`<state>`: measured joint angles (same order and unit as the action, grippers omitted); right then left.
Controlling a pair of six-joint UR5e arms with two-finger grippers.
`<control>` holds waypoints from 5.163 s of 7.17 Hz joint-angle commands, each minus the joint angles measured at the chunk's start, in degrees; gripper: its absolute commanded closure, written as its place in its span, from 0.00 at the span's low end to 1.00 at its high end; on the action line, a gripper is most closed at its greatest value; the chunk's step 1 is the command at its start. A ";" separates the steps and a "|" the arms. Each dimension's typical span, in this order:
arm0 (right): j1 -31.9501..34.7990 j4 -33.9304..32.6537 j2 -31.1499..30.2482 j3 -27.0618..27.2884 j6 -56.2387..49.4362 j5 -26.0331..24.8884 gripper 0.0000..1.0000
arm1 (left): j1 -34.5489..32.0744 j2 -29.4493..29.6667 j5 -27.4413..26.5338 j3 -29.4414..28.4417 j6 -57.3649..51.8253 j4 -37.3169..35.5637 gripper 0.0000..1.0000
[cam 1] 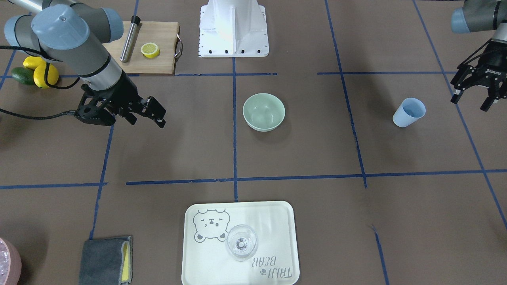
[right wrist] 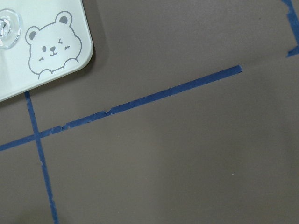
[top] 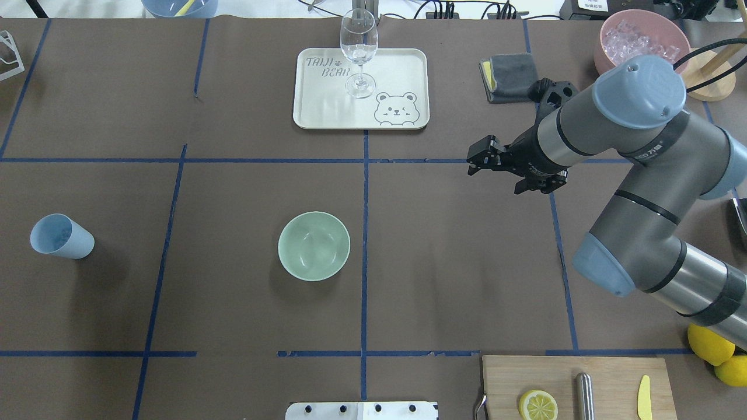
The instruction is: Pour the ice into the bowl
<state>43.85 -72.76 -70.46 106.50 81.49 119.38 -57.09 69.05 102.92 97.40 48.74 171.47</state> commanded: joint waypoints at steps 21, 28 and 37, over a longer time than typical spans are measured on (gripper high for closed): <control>-0.17 2.18 -0.47 -0.86 -0.28 0.06 0.00 | 59.12 4.24 -90.35 -11.79 37.40 -11.34 0.01; -0.17 2.18 -0.47 -0.42 -0.28 0.15 0.00 | 55.00 5.04 -86.59 -13.73 37.05 -11.34 0.01; -0.08 2.18 -0.64 -0.51 -0.28 0.24 0.00 | 47.35 9.17 -78.75 -15.22 32.30 -11.34 0.01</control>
<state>43.77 -70.58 -71.09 106.01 81.21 119.62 -8.82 78.02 23.75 82.70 81.27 160.14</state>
